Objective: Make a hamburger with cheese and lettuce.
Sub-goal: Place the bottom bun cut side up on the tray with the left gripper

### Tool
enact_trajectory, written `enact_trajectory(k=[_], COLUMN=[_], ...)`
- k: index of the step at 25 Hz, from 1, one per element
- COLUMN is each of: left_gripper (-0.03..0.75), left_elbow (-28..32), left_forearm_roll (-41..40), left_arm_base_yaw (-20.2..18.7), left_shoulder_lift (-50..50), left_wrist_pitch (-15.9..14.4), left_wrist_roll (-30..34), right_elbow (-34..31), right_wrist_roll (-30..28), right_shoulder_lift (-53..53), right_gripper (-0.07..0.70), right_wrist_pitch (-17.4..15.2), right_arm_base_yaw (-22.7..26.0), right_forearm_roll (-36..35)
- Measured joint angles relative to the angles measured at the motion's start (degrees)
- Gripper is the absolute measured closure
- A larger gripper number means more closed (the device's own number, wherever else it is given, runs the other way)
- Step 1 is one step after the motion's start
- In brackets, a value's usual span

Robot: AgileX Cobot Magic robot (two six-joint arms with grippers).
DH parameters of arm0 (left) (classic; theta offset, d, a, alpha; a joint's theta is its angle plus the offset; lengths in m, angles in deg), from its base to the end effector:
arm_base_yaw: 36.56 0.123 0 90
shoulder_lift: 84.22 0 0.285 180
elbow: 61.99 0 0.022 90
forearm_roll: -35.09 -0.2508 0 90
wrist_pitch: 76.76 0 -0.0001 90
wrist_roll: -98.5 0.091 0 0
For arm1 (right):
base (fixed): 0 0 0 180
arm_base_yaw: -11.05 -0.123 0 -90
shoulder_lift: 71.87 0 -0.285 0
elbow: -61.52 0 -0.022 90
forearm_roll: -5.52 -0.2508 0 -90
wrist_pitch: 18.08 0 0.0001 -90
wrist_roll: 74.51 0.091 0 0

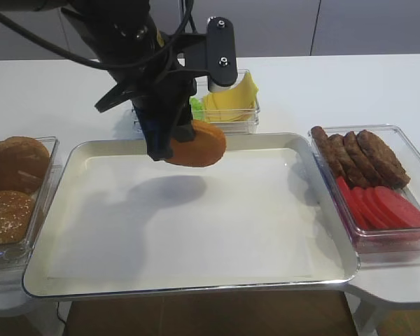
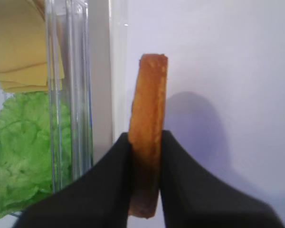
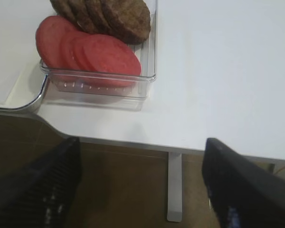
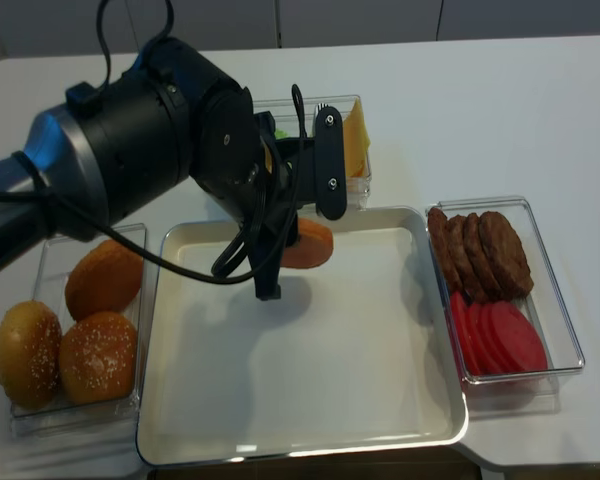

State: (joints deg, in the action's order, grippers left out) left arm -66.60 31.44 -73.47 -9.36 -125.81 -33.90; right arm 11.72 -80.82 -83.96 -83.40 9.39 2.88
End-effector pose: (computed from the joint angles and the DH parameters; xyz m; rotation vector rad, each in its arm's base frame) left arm 0.2993 -0.2193 0.2955 1.7859 1.9100 0.1436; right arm 0.0044 0.0039 0.2652 -0.1559 2.2137 0.0123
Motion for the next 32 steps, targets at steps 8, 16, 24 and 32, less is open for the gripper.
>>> enact_trajectory(k=[8, 16, 24, 32], left_gripper=[0.603, 0.603, 0.603, 0.604], left_elbow=[0.00, 0.00, -0.05, -0.28], left_forearm_roll=[0.00, 0.00, -0.12, -0.12], left_arm_base_yaw=[0.00, -1.92, -3.33, -3.55], left_shoulder_lift=[-0.26, -1.54, -3.06, -3.19], left_wrist_pitch=[-0.53, -0.80, -1.17, -2.13], left_wrist_roll=[0.32, 1.16, 1.26, 1.15], right_elbow=[0.00, 0.00, 0.00, 0.00], right_wrist_roll=[0.00, 0.00, 0.00, 0.00], right_shoulder_lift=[0.00, 0.00, 0.00, 0.00], right_gripper=[0.013, 0.013, 0.013, 0.013], right_wrist_pitch=[0.00, 0.00, 0.00, 0.00], right_arm_base_yaw=[0.00, 0.00, 0.00, 0.00], right_forearm_roll=[0.00, 0.00, 0.00, 0.00])
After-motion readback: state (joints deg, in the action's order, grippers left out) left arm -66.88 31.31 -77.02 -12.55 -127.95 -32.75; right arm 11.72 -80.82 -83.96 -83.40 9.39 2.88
